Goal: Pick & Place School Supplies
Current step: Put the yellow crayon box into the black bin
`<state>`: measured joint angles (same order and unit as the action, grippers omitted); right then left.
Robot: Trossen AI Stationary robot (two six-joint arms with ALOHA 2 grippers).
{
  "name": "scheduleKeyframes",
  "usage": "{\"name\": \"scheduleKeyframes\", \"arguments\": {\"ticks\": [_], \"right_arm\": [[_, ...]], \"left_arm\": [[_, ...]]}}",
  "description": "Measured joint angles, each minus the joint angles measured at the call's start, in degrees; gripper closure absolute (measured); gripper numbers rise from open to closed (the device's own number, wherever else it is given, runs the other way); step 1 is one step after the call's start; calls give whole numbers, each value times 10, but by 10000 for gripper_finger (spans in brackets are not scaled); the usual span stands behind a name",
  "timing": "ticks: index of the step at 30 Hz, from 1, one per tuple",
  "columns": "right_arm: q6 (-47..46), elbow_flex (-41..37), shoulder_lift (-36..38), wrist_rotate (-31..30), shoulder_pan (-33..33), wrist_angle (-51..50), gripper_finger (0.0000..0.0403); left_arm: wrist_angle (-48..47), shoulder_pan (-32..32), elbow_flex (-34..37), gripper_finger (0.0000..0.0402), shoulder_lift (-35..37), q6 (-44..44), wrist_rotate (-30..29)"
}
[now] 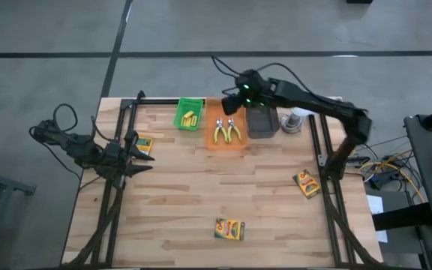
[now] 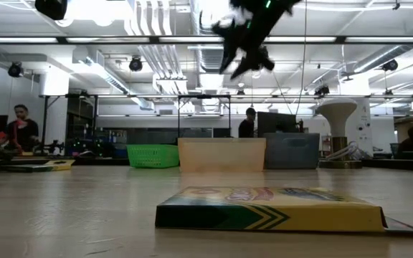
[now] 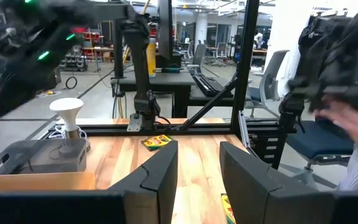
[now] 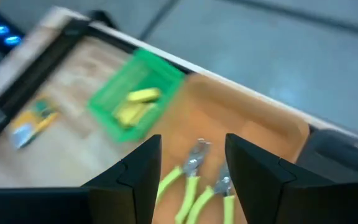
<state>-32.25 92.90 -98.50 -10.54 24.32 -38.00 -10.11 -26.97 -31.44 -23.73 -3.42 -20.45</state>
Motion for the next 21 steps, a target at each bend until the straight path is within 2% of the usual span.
{"name": "scheduleKeyframes", "arguments": {"ticks": [3,7,10,14,21], "right_arm": [[33,-23,66,-34,-46,7,229],[44,-68,137,-143,-106,6,230],[26,-119,188,-184,-141,4,236],[-60,-201,255,-195,-177,-20,247],[-283,-321,337,-191,-244,-120,263]], "left_arm": [[-1,0,0,278,0,0,0],[-2,0,0,278,0,0,0],[-2,0,0,278,0,0,0],[-2,0,0,278,0,0,0],[-2,0,0,278,0,0,0]]}}
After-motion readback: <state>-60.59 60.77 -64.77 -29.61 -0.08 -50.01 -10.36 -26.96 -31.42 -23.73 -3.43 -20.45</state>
